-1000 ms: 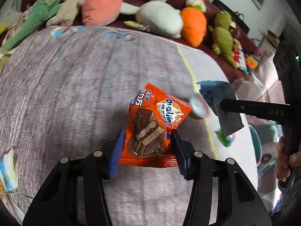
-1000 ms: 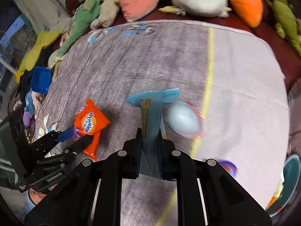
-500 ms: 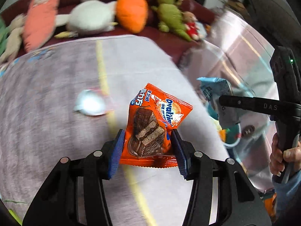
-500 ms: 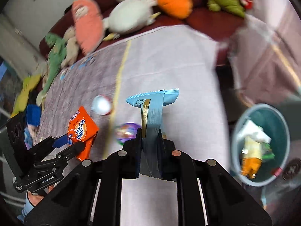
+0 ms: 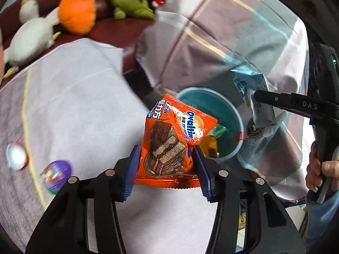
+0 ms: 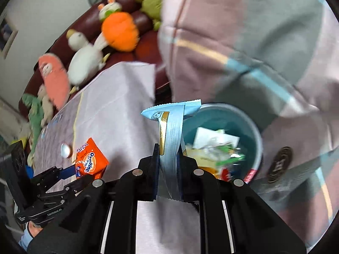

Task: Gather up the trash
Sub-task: 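Carry the Ovaltine wrapper and blue wrapper over the teal bin, then open the left tool to drop the Ovaltine wrapper while the right tool drops the blue wrapper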

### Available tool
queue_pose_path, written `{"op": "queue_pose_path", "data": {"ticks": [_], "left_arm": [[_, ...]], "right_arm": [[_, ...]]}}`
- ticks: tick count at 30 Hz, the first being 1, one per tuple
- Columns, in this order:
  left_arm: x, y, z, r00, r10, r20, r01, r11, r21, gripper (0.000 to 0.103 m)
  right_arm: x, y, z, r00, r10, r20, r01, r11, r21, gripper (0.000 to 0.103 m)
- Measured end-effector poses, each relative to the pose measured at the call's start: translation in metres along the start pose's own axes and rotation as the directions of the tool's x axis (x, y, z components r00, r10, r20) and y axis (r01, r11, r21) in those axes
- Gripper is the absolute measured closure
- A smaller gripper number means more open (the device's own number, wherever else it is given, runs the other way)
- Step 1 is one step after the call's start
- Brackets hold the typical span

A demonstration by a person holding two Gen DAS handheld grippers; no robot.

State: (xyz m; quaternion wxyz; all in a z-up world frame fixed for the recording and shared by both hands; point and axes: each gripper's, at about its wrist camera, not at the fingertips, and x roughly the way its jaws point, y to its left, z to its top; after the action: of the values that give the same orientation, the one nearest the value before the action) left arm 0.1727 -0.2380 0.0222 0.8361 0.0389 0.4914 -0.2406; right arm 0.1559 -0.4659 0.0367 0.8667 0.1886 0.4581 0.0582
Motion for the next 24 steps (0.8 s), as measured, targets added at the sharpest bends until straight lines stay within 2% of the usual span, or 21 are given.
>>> {"op": "queue_pose_path", "data": {"ticks": [7, 21, 22, 24], "left_arm": [[0.037, -0.036, 0.021, 0.999, -0.014, -0.047, 0.017, 0.998, 0.058, 0.052], [0.119, -0.062, 0.051, 0.989, -0.052, -0.142, 0.065, 0.994, 0.089, 0.051], [0.124, -0.062, 0.053, 0.988, -0.052, -0.145, 0.066, 0.994, 0.088, 0.05], [0.134, -0.065, 0.056, 0.987, -0.056, -0.153, 0.07, 0.994, 0.084, 0.034]], "right_arm": [[0.008, -0.041, 0.003, 1.0, -0.018, -0.011, 0.018, 0.998, 0.052, 0.089], [0.035, -0.09, 0.013, 0.997, -0.05, -0.054, 0.056, 0.991, 0.12, 0.089], [0.037, -0.091, 0.014, 0.997, -0.053, -0.056, 0.059, 0.991, 0.123, 0.089], [0.04, -0.094, 0.016, 0.997, -0.057, -0.06, 0.064, 0.99, 0.126, 0.089]]}}
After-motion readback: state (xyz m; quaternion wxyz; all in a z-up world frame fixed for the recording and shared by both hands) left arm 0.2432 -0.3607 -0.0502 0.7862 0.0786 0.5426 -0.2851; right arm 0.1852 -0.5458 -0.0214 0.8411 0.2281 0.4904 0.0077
